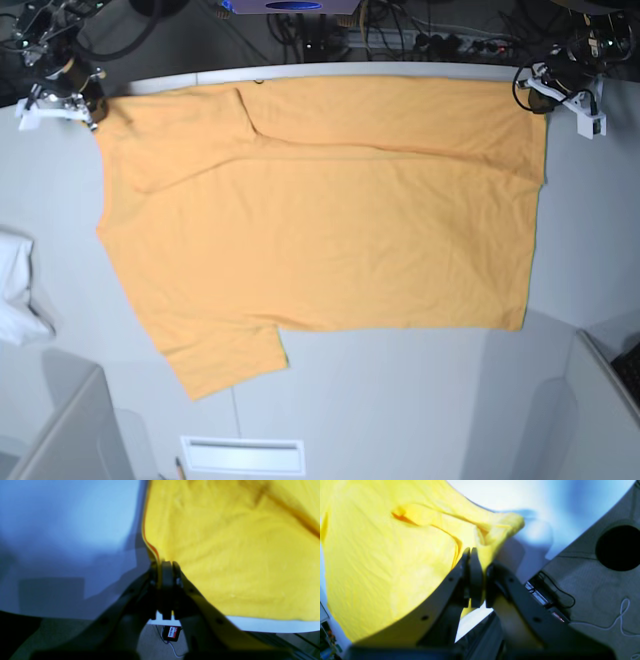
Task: Fold the T-shirt properly
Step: 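Grasp the folded edge with both grippers and drag it toward the robot, then release the shirt edge and move both grippers toward the hem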
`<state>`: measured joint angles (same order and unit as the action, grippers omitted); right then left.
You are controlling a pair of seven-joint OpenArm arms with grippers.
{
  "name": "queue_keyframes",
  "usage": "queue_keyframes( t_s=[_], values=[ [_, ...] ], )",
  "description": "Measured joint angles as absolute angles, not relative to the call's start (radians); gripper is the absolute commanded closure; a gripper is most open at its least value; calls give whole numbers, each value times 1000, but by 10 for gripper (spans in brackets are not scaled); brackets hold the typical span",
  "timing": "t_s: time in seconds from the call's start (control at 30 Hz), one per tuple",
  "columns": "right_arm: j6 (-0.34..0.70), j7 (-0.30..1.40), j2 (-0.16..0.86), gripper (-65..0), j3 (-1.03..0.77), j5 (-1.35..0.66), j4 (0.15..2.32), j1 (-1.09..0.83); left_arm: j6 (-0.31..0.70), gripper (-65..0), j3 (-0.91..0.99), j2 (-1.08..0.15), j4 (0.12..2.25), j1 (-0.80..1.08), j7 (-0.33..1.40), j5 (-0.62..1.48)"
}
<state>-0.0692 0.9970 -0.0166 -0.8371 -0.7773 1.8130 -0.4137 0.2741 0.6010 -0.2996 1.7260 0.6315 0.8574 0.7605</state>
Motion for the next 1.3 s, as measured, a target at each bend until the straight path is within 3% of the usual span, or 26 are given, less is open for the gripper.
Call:
queue_keyframes(
  t_s=[0.67,0.7,0.77,0.83,0.9,0.97,1.17,1.3],
  values=[
    [-69,1058,-17,0,-836,-762,1813,-417,274,0,601,-299,1768,673,857,760],
    [-69,1058,-17,0,-836,-762,1813,-417,274,-53,601,-299,1767,673,857,760],
    [-69,1056,-17,-132,-836,-762,1813,-416,273,-214,601,-299,1768,673,857,758],
    [-69,1056,-17,-219,-836,-762,1813,-417,275,-367,616,-295,1768,672,858,761],
    [-69,1057,-17,-227,-846,-763,1813,-416,279,-492,665,-289,1772,671,858,764],
    [-69,1061,-17,-206,-879,-760,1823,-417,277,-576,718,-292,1772,670,858,758],
    [-67,1057,-14,-183,-946,-762,1918,-421,278,-594,853,-290,1842,673,866,760],
    [-66,1060,-15,-182,-951,-763,1935,-340,276,-594,923,-291,1913,627,982,759]
  ],
)
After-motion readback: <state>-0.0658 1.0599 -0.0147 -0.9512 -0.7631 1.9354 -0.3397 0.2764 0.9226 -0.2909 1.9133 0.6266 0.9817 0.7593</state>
